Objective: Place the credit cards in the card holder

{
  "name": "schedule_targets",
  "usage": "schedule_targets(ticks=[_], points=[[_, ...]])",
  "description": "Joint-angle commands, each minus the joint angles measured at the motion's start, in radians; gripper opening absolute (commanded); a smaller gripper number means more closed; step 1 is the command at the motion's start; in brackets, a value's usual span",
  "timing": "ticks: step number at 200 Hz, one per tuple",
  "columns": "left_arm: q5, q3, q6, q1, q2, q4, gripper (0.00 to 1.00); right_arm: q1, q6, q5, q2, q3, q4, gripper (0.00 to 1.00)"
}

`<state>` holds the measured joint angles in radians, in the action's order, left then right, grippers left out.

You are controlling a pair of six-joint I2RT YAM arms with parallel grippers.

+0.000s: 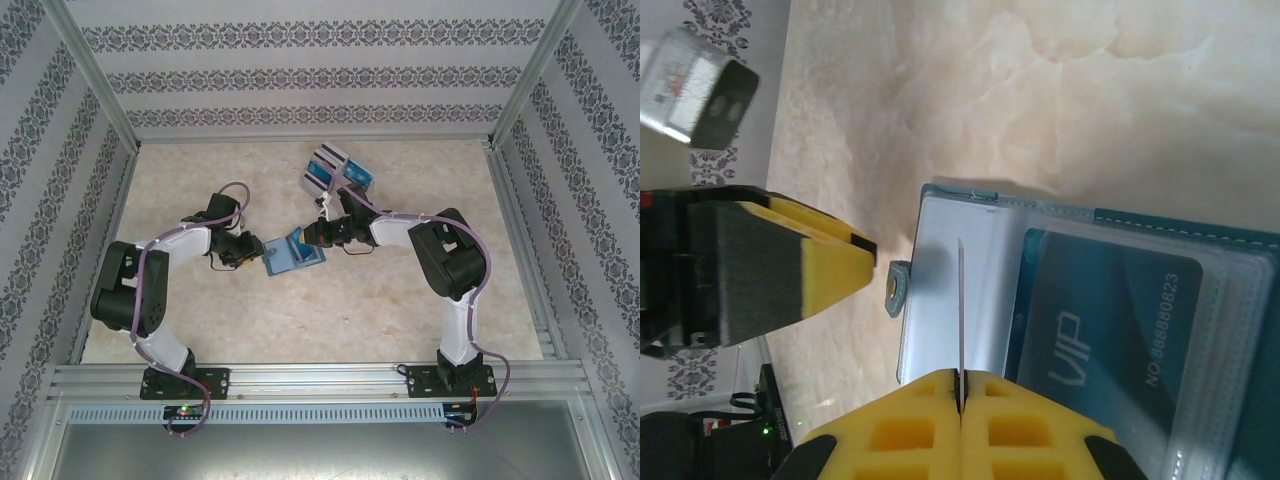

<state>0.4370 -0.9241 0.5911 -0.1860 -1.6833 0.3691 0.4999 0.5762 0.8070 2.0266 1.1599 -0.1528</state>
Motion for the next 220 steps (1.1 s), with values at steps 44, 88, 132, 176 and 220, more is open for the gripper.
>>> schedule_targets(ticks=[44, 88, 132, 176, 220], points=[[0.021, -0.002, 0.010, 0.000, -0.052, -0.055, 0.28, 0.008, 0.012, -0.001, 0.060, 0.008, -0.032, 0.00], [0.040, 0.016, 0.012, 0.002, -0.058, -0.073, 0.25, 0.009, 0.039, 0.016, 0.070, 0.026, -0.037, 0.00], [0.050, 0.020, 0.013, 0.001, -0.062, -0.087, 0.24, 0.012, 0.065, 0.049, 0.093, 0.055, -0.016, 0.00], [0.053, 0.020, 0.010, 0.002, -0.058, -0.087, 0.23, 0.014, 0.066, 0.044, 0.104, 0.055, 0.009, 0.00], [0.062, 0.026, 0.016, -0.002, -0.061, -0.102, 0.22, 0.026, 0.081, 0.041, 0.115, 0.086, 0.044, 0.00]])
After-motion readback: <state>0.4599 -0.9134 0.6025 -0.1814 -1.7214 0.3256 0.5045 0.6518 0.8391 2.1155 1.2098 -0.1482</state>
